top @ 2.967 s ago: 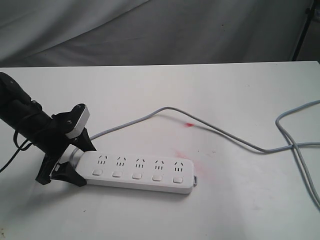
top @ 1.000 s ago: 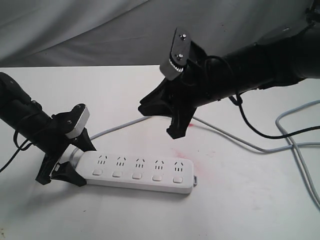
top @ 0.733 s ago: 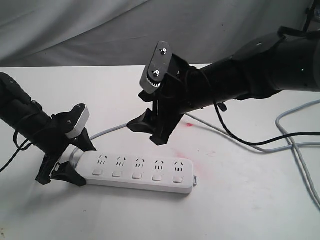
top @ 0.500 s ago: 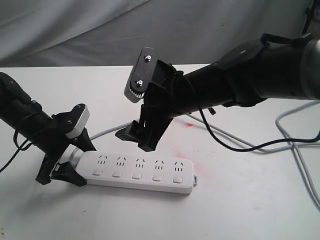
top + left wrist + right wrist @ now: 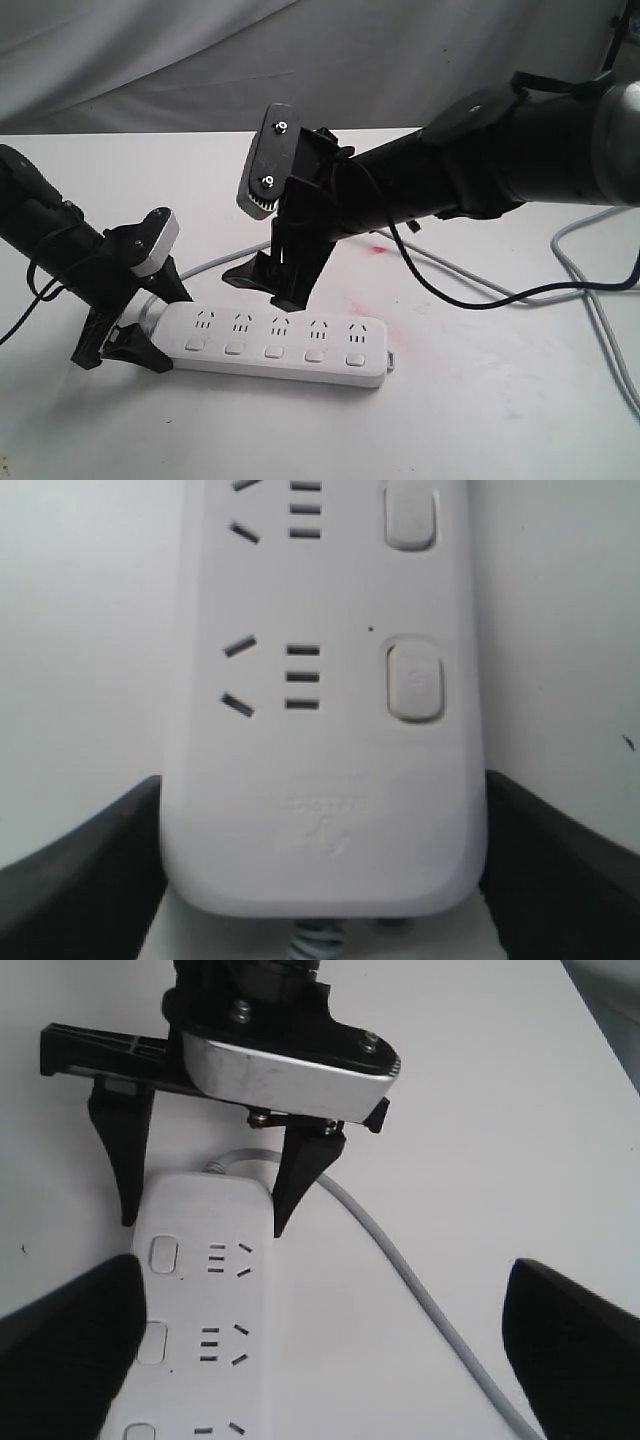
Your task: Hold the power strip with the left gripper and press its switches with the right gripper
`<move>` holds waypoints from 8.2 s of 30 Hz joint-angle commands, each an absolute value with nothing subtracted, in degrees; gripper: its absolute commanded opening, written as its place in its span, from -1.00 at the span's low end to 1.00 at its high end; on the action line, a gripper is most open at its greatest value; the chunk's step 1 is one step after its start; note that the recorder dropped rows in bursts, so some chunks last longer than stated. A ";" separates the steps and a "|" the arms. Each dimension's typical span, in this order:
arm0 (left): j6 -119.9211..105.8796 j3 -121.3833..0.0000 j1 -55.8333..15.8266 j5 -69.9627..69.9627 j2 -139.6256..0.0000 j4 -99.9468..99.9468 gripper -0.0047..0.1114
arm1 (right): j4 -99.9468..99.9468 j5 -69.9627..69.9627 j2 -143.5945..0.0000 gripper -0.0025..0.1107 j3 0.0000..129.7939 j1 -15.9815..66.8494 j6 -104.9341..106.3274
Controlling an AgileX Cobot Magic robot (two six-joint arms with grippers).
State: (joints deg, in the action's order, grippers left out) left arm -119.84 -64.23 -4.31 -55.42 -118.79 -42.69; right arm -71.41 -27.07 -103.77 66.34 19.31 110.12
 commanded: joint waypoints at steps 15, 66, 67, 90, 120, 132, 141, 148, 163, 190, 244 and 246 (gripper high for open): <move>-119.96 -63.96 -4.64 -55.26 -118.71 -43.01 -0.92 | -76.96 -26.59 -107.95 0.60 66.81 19.43 109.78; -119.96 -63.96 -4.64 -55.26 -118.71 -43.01 -0.92 | -79.37 -18.23 -123.76 0.60 76.11 26.80 114.40; -119.96 -63.96 -4.64 -55.26 -118.71 -43.01 -0.92 | -79.37 -18.23 -123.76 0.60 76.11 26.80 114.40; -119.96 -63.96 -4.64 -55.26 -118.71 -43.01 -0.92 | -69.12 -16.03 -125.77 0.60 76.11 26.80 111.48; -119.96 -63.96 -4.64 -55.26 -118.71 -43.01 -0.92 | -64.39 -14.10 -127.52 0.60 76.11 29.23 111.14; -119.96 -63.96 -4.64 -55.26 -118.71 -43.01 -0.92 | -64.59 -15.49 -126.75 0.60 76.11 29.23 110.22; -119.96 -63.96 -4.64 -55.26 -118.71 -43.01 -0.92 | -64.59 -19.05 -120.82 0.60 76.11 29.13 104.32; -119.96 -63.96 -4.64 -55.26 -118.71 -43.01 -0.92 | -64.34 -19.74 -117.73 0.60 76.11 29.13 99.93; -119.96 -63.96 -4.64 -55.26 -118.71 -43.01 -0.92 | -59.05 -19.61 -117.41 0.60 76.11 29.13 96.72; -119.96 -63.96 -4.64 -55.26 -118.71 -43.01 -0.92 | -47.82 -23.57 -117.41 0.60 76.11 25.56 87.91; -119.96 -63.96 -4.64 -55.26 -118.71 -43.01 -0.92 | -36.08 -23.72 -121.71 0.60 76.11 25.56 83.48; -119.96 -63.96 -4.64 -55.26 -118.71 -43.01 -0.92 | -36.08 -23.72 -121.71 0.60 76.11 25.56 83.48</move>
